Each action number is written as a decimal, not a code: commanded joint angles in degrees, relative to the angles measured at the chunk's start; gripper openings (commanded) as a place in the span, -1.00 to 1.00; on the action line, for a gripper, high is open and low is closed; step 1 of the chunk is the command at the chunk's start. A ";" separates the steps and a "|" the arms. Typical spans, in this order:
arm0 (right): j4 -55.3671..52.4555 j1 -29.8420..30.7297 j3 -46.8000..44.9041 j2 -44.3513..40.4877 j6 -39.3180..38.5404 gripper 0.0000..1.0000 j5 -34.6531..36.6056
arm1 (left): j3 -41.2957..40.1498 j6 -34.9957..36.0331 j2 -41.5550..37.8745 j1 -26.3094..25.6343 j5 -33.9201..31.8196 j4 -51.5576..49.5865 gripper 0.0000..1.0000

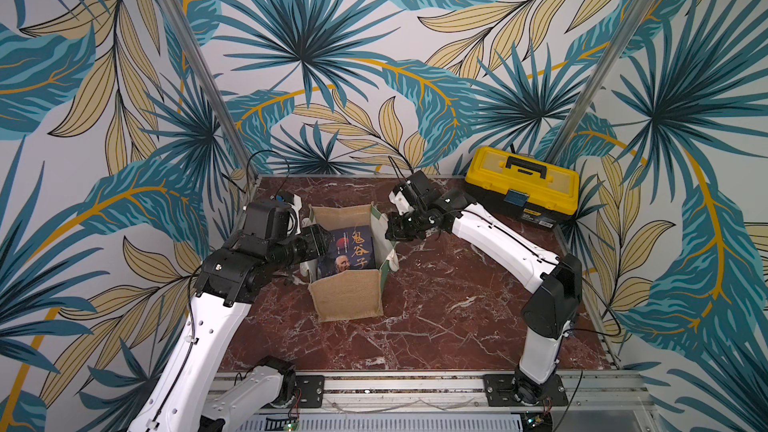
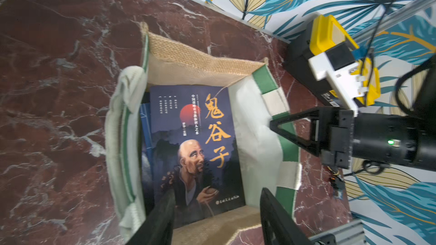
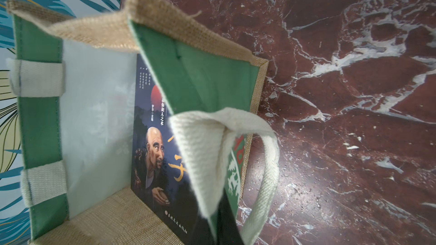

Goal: Put the books into the canvas bag
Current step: Place the book in the canvas bag, then reset both arms

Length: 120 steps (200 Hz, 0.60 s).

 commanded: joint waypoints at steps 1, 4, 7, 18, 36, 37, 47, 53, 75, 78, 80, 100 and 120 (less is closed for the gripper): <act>1.14 -2.60 0.51 -4.35 -1.66 -1.00 3.66 | 0.33 1.35 -0.15 0.73 -3.65 -2.64 0.21; 0.93 -2.70 0.50 -4.52 -1.75 -1.00 3.68 | 0.25 1.51 -0.15 0.76 -3.75 -2.64 0.22; 0.78 -2.77 0.55 -4.64 -1.85 -0.93 3.61 | 0.20 1.66 -0.15 0.80 -4.01 -2.66 0.22; 0.39 -3.04 0.68 -5.17 -2.40 -0.58 3.62 | 0.15 2.22 -0.21 1.00 -4.96 -2.67 0.23; -0.33 -3.61 0.33 -6.80 -3.14 -0.24 5.35 | 0.33 4.13 -0.63 1.36 -7.46 -2.62 0.31; -0.29 -3.70 0.20 -6.92 -3.22 -0.23 5.46 | 0.33 4.26 -0.69 1.41 -7.57 -2.61 0.32; 0.20 -4.40 -1.17 -8.71 -4.00 -0.13 7.17 | 0.32 6.22 -1.11 1.76 -9.48 -2.64 0.39; 0.51 -4.92 -2.12 -9.95 -4.45 -0.07 8.06 | 0.33 7.21 -1.62 2.03 -12.39 -2.64 0.44; 1.22 -7.94 -6.12 -15.05 -6.11 0.12 11.43 | -0.23 11.01 -3.31 4.38 -18.50 -2.07 0.66; 1.38 -8.33 -6.81 -15.79 -6.39 0.15 12.12 | -0.47 11.87 -3.49 4.87 -19.00 -1.74 0.71; 1.45 -8.57 -7.21 -16.29 -6.66 0.17 12.57 | -0.57 12.63 -3.66 5.35 -19.29 -1.48 0.74; 3.66 -10.11 -12.79 -22.02 -9.49 0.32 18.89 | -4.91 20.51 -5.83 9.30 -20.06 4.59 0.99; 7.66 -10.59 -20.65 -28.37 -11.99 0.59 26.66 | -11.87 23.68 -9.04 15.15 -15.84 12.46 0.99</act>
